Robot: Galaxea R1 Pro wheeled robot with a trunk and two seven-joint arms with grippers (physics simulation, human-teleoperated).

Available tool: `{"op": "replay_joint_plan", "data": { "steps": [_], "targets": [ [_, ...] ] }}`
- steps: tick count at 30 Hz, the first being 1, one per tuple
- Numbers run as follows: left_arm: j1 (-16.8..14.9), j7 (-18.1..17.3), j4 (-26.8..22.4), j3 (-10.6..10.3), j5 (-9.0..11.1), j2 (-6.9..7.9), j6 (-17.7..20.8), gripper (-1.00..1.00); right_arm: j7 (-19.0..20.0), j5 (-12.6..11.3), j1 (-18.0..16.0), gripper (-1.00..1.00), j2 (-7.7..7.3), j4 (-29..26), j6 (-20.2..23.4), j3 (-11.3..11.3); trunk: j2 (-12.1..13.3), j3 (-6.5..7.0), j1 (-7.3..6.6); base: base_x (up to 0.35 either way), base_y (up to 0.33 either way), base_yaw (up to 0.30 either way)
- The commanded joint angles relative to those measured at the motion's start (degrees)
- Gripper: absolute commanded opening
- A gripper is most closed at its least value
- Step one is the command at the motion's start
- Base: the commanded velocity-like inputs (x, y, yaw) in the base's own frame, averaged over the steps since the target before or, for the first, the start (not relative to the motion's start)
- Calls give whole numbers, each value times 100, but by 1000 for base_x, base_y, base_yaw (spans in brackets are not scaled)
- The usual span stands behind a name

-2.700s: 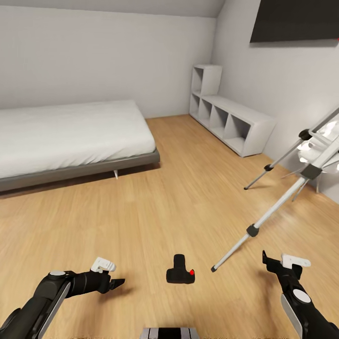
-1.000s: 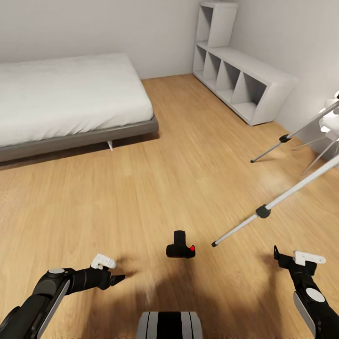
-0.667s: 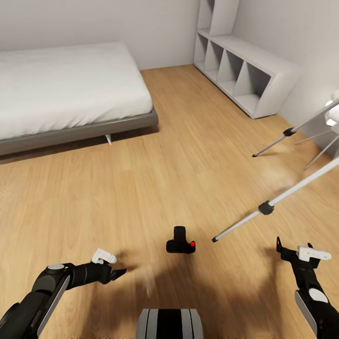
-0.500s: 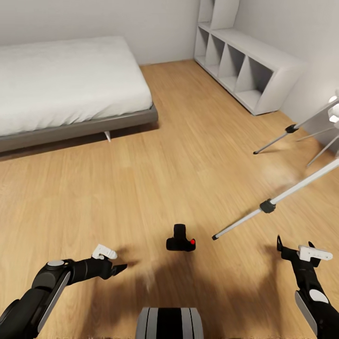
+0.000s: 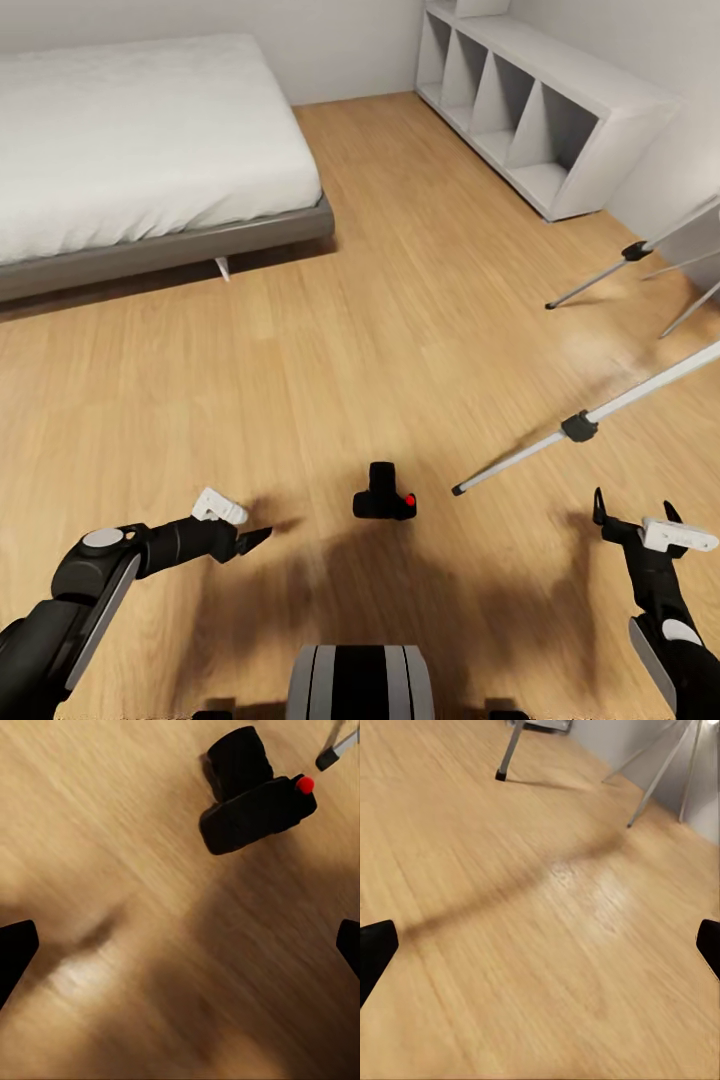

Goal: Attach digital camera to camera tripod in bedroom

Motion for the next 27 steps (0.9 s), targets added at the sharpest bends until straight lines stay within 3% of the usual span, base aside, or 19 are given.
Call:
{"op": "replay_joint_plan", "data": {
  "steps": [1, 12, 27],
  "targets": [
    [-3, -12, -55, -3, 1, 11, 36, 100, 5, -48, -2, 100, 0, -22, -108, 11, -3, -26, 1, 0, 0, 0],
    [-7, -21, -196, -29, 5, 16, -2, 100, -89, -51, -2, 100, 64, -344, -477, 11, -18, -270, 30, 0, 0, 0],
    [-5, -41, -212, -143, 6, -191, -196, 100, -231, -54, -2, 100, 81, -450, -567, 20, -38, -602, 69, 0, 0, 0]
  ]
}}
